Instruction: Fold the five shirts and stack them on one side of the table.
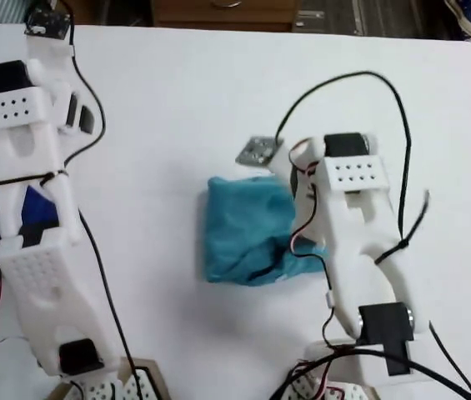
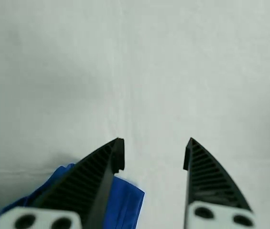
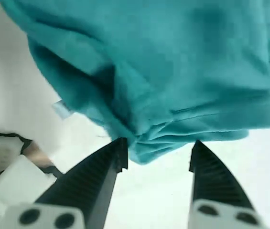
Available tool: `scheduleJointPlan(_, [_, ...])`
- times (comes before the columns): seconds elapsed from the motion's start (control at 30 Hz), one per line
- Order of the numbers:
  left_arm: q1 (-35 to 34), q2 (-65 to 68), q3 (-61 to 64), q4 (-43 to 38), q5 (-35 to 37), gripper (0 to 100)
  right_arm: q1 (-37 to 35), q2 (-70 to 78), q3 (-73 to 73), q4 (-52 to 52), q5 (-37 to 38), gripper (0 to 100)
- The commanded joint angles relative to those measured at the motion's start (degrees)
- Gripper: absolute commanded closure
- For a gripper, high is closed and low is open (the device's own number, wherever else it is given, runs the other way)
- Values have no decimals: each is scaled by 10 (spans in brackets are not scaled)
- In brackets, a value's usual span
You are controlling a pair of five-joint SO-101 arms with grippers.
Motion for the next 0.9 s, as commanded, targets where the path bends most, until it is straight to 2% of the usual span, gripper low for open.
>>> scheduleJointPlan(0.0, [4, -4, -28, 1, -3, 774, -15, -38, -62, -2, 0, 772])
scheduleJointPlan(0.13, [4, -4, -28, 1, -3, 774, -24, -16, -69, -33, -4, 772])
scheduleJointPlan(0.27, [4, -4, -28, 1, -3, 774, -24, 59, -68, -87, -55, 772])
scheduleJointPlan(0.43, [4, -4, -28, 1, -3, 774, -25, 154, -69, -89, -54, 772])
scheduleJointPlan(0.67, [4, -3, -27, 0, -3, 773, -22, 120, -71, -16, -19, 772])
scheduleJointPlan(0.87, [4, -3, -27, 0, -3, 773, 12, 67, -75, -58, 4, 772])
